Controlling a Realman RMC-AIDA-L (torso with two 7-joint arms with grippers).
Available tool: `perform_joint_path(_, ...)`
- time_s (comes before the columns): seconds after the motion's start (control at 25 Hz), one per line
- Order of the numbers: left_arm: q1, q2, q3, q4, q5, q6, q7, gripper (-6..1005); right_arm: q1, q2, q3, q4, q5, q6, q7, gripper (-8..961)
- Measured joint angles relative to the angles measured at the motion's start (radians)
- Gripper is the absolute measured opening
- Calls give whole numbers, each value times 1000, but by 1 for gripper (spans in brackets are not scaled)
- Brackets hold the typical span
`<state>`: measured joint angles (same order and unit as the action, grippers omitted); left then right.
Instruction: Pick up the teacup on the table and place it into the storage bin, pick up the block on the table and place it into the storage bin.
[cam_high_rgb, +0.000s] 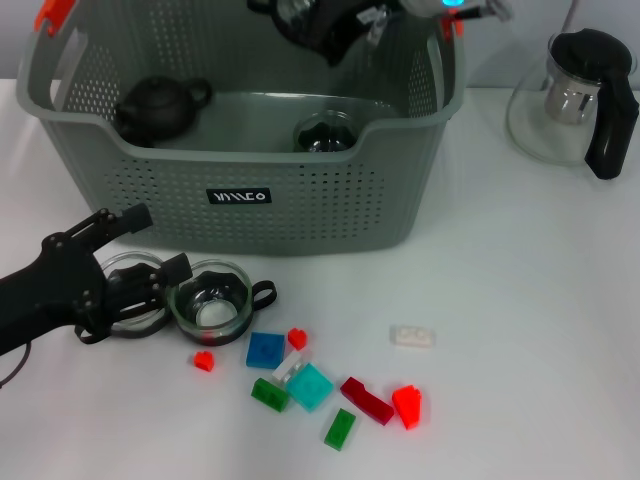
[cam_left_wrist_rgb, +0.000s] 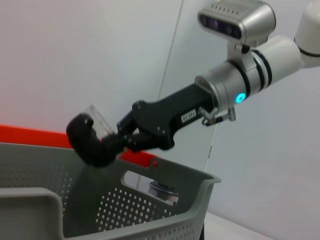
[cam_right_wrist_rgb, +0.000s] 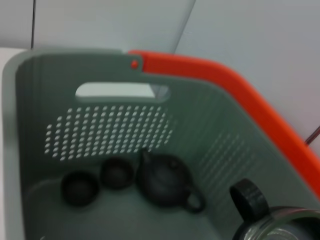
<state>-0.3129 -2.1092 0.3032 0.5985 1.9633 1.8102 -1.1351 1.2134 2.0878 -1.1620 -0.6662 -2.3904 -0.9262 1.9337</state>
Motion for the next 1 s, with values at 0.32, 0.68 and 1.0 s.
perform_joint_path(0.32,-1,1,1,2,-2,0,0,930,-10,0,-1,65,-6,-8,11,56)
perform_joint_path(0.68,-5,2,-2,-2,0,0,0,931,-13,-2,-1,80,-12,-50,38,64)
perform_joint_path(1.0,-5,2,-4,-4,0,0,0,932,-16,-4,-1,72,-63,-77,78,93)
